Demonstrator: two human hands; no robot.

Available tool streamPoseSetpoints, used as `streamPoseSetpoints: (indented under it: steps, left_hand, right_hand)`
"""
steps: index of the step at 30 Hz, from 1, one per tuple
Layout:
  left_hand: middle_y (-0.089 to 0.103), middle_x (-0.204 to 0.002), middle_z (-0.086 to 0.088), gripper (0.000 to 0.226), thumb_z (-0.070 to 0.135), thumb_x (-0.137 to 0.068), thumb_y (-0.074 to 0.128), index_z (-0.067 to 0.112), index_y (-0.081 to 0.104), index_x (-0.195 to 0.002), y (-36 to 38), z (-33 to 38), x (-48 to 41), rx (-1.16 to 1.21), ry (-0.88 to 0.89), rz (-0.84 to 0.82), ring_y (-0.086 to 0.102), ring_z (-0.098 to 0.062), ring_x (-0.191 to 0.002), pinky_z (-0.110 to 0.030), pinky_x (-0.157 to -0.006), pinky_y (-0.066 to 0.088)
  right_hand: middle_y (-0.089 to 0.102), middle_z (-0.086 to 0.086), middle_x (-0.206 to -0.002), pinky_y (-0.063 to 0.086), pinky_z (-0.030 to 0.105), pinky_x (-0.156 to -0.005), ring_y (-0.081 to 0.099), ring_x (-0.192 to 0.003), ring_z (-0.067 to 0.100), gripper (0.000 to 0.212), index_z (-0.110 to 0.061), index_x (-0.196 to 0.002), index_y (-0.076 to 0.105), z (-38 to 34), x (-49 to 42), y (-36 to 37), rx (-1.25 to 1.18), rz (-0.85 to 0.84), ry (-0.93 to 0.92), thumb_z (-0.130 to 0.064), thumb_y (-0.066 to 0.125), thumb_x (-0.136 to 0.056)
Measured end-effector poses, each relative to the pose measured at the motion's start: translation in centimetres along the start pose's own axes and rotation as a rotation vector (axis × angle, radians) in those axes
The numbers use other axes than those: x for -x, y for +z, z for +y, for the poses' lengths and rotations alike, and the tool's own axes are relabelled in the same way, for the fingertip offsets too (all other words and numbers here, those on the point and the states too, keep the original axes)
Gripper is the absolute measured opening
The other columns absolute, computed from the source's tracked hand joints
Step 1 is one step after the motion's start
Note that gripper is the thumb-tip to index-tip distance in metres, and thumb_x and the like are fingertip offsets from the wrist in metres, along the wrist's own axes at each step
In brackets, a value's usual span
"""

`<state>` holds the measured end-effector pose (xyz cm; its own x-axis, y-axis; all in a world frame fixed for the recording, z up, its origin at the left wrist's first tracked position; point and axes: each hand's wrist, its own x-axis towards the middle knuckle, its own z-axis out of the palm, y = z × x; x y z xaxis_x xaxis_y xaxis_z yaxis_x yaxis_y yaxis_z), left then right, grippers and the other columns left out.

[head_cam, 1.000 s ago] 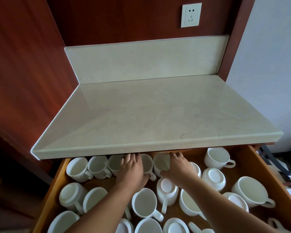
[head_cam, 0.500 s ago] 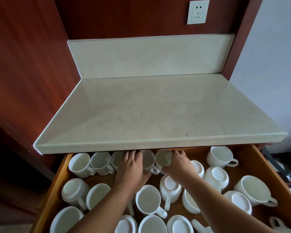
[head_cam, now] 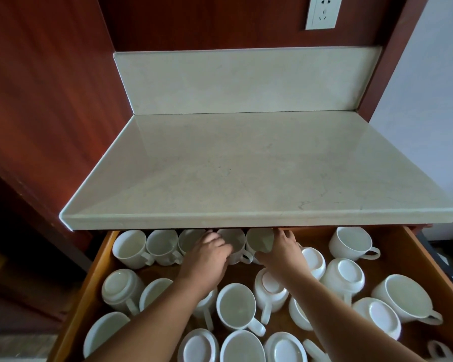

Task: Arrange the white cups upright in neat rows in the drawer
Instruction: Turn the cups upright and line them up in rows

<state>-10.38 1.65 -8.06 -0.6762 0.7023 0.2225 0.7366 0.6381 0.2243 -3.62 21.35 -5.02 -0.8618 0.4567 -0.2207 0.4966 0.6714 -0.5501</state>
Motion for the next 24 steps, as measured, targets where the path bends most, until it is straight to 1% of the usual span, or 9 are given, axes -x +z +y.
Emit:
streamPoseSetpoints:
  steps: [1,3,5,10,14,17,20,22,24]
  left_hand:
    - [0.067,-0.097,0.0,0.012,0.009,-0.081,0.065,0.018,0.067,-0.088,-0.1,0.1,0.1,0.042,-0.025,0.009,0.056,-0.023,-0.107,-0.042,-0.094,0.053]
    - [0.066,-0.121,0.002,0.034,0.01,-0.083,0.067,0.019,0.07,-0.116,-0.6,-0.1,0.6,0.154,-0.117,0.043,0.054,-0.018,-0.119,-0.035,-0.103,0.048]
    - [0.064,-0.13,0.002,0.046,0.011,-0.083,0.069,0.019,0.066,-0.128,-1.4,-0.9,1.4,0.196,-0.202,0.078,0.055,-0.017,-0.124,-0.033,-0.106,0.046]
    - [0.074,-0.11,0.0,0.039,0.005,-0.084,0.066,0.018,0.068,-0.121,-3.1,-2.6,2.8,0.096,-0.277,0.013,0.065,-0.024,-0.106,-0.035,-0.087,0.051]
    - [0.073,-0.115,-0.002,0.039,0.008,-0.091,0.059,0.024,0.063,-0.126,-3.1,-2.8,2.1,0.013,-0.274,-0.046,0.069,-0.028,-0.101,-0.037,-0.077,0.052]
    - [0.069,-0.127,-0.001,0.044,0.013,-0.097,0.055,0.028,0.055,-0.138,-2.8,-2.9,1.8,-0.012,-0.29,-0.069,0.068,-0.028,-0.105,-0.039,-0.077,0.054]
    - [0.065,-0.133,0.0,0.049,0.014,-0.097,0.055,0.029,0.05,-0.143,-2.3,-2.9,1.6,-0.029,-0.279,-0.06,0.068,-0.027,-0.105,-0.039,-0.076,0.055]
    - [0.065,-0.132,0.0,0.049,0.014,-0.092,0.06,0.025,0.056,-0.14,-2.3,-2.6,1.5,0.005,-0.242,0.001,0.066,-0.027,-0.107,-0.039,-0.079,0.055]
    - [0.068,-0.123,-0.001,0.047,0.014,-0.082,0.069,0.02,0.067,-0.128,-2.4,-2.3,1.4,0.024,-0.151,0.062,0.065,-0.026,-0.104,-0.039,-0.084,0.055]
  right_hand:
    - [0.047,0.01,-0.139,0.034,0.036,-0.107,0.047,-0.129,0.031,0.08,-0.015,-0.145,0.042,0.1,0.1,0.1,-0.02,0.004,0.004,-0.038,0.079,-0.077]
    - [0.045,0.01,-0.141,0.033,0.036,-0.109,0.045,-0.131,0.032,0.086,-0.014,-0.148,0.039,0.2,0.2,0.3,-0.049,0.007,0.012,-0.039,0.081,-0.077]
    - [0.045,0.011,-0.142,0.032,0.037,-0.111,0.044,-0.132,0.032,0.089,-0.013,-0.15,0.037,0.2,0.2,0.3,-0.051,0.007,0.016,-0.04,0.081,-0.077]
    - [0.045,0.013,-0.14,0.032,0.041,-0.114,0.045,-0.131,0.035,0.092,-0.012,-0.149,0.037,0.0,0.4,0.1,-0.048,-0.001,0.035,-0.041,0.083,-0.074]
    - [0.045,0.012,-0.139,0.033,0.041,-0.114,0.044,-0.131,0.034,0.093,-0.012,-0.15,0.036,-0.1,0.4,-0.1,-0.065,-0.002,0.043,-0.039,0.084,-0.074]
    - [0.044,0.012,-0.14,0.034,0.042,-0.114,0.044,-0.131,0.033,0.092,-0.012,-0.15,0.036,-0.1,0.3,0.0,-0.067,0.001,0.043,-0.039,0.083,-0.075]
    - [0.045,0.011,-0.14,0.035,0.044,-0.114,0.044,-0.131,0.034,0.093,-0.013,-0.15,0.036,-0.1,0.4,0.2,-0.079,0.006,0.044,-0.04,0.082,-0.075]
    - [0.044,0.01,-0.14,0.034,0.044,-0.114,0.043,-0.132,0.033,0.092,-0.014,-0.15,0.036,-0.1,0.3,0.2,-0.077,0.006,0.047,-0.041,0.082,-0.075]
    - [0.045,0.01,-0.139,0.034,0.043,-0.114,0.043,-0.131,0.033,0.09,-0.014,-0.149,0.037,-0.1,0.3,0.2,-0.076,0.01,0.043,-0.04,0.082,-0.075]
